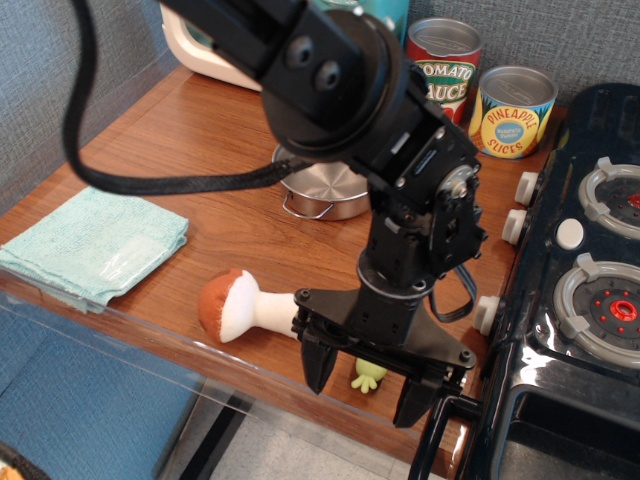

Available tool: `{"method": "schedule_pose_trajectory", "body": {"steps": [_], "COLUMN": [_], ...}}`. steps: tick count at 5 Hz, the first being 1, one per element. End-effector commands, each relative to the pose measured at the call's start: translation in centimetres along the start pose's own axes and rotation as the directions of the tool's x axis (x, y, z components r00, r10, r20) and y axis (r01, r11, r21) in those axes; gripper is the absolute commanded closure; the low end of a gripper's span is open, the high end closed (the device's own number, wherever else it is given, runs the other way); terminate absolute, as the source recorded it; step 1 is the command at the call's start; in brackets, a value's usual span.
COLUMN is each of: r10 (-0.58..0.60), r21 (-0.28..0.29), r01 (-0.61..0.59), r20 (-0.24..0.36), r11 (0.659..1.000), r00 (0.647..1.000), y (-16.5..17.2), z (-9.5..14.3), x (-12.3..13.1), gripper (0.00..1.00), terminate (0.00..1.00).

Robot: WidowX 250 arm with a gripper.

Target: Place the spoon between the blue cloth and microwave on left edge

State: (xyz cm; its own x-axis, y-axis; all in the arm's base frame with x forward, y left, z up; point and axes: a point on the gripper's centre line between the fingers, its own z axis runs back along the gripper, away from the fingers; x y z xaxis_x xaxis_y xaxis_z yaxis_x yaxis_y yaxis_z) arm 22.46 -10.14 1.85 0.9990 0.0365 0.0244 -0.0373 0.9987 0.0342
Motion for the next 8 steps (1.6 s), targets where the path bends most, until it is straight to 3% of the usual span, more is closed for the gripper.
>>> {"method": "schedule_pose_trajectory", "body": {"steps": [1, 2, 3, 4, 6, 7, 8], "r10": [0.02, 0.039, 0.051, 0.029, 0.003, 0.029, 0.028], "r21": [0.012, 0.003, 0.007, -0.012, -0.068, -0.044, 0.052], "r01": [-0.02, -0.039, -0.051, -0.027, 0.017, -0.015, -0.044], "r20": [0.043, 0.052, 0.054, 0.103, 0.285, 0.327, 0.275], "r11": [1.0, 0.999, 0.999, 1.0, 0.998, 0.999, 0.998], "r00": [0.999, 0.998, 0.997, 0.994, 0.959, 0.945, 0.961], "y": [-0.2, 0.2, 0.7, 0.9, 4.1, 9.0, 13.6], "z": [-0.6, -0.8, -0.8, 0.6, 8.2, 10.4, 9.9], "x": [1.1, 2.1, 2.1, 2.3, 3.9, 5.9, 8.1], "gripper": [0.0, 0.0, 1.0, 1.0, 1.0, 1.0, 1.0], "terminate": [0.0, 0.0, 0.0, 0.0, 0.0, 0.0, 0.0]}}
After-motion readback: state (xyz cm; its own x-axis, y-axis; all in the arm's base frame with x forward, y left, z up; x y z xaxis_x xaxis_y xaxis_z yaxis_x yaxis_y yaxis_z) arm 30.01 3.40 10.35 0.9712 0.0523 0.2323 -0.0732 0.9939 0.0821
